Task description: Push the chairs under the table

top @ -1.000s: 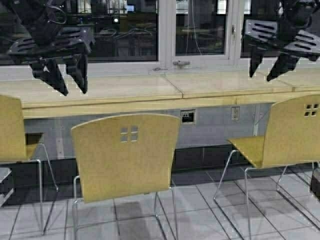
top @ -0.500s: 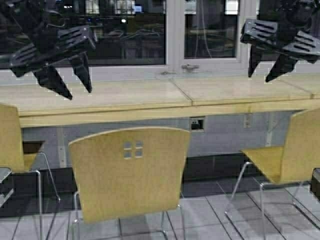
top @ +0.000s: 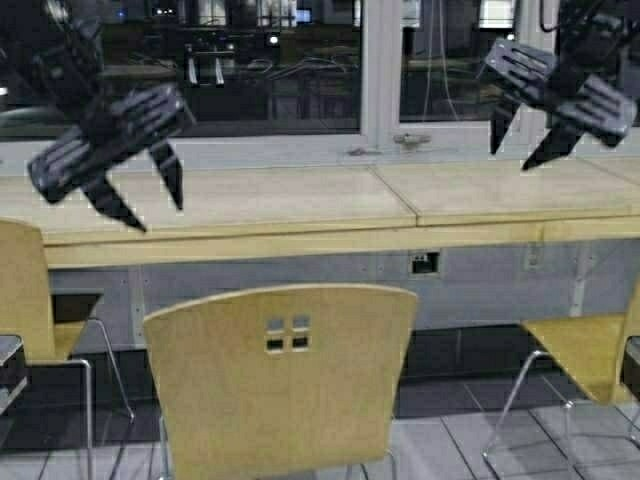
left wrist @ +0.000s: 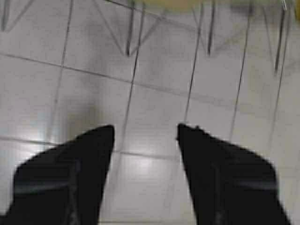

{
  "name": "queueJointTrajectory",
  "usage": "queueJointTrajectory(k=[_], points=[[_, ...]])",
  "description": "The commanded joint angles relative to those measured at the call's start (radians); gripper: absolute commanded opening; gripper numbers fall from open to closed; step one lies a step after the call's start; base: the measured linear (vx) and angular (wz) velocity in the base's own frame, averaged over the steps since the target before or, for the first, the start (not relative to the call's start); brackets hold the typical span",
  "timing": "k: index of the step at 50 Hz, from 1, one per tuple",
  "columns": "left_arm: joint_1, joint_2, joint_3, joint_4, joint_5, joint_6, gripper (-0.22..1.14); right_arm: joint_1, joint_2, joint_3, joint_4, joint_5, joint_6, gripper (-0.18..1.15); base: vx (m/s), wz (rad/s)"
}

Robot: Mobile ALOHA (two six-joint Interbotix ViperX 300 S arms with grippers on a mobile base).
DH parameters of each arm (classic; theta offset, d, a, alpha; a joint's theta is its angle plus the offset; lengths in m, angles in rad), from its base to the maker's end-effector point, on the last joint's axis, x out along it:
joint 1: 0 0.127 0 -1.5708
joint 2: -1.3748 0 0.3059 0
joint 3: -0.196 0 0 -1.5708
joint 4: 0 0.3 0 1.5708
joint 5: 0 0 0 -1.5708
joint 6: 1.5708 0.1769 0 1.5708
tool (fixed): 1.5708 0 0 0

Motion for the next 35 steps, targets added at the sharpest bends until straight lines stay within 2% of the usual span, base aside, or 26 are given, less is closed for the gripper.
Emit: queueJointTrajectory(k=[1,14,23,35], points=[[-0.006,0.064,0.008,-0.117,-0.087,-0.067,0.82,0.02,0.043,-0.023,0.124,-0.026,0.077,0.79,0.25,0.08],[-0.077,0.15,-0.02,-0.275,-0.107,-0.176,0.82,0.057,0.172,-0.035,0.273,-0.044,0.161,0.79,0.24,0.03],[-0.112,0.218,-0.051,-0.321,-0.091,-0.241,0.82,0.061,0.227,-0.025,0.365,-0.052,0.179,0.79,0.2,0.0],[-0.127,0.285,-0.06,-0.37,-0.087,-0.285,0.82,0.067,0.296,-0.003,0.413,-0.041,0.183,0.79,0.17,0.12]])
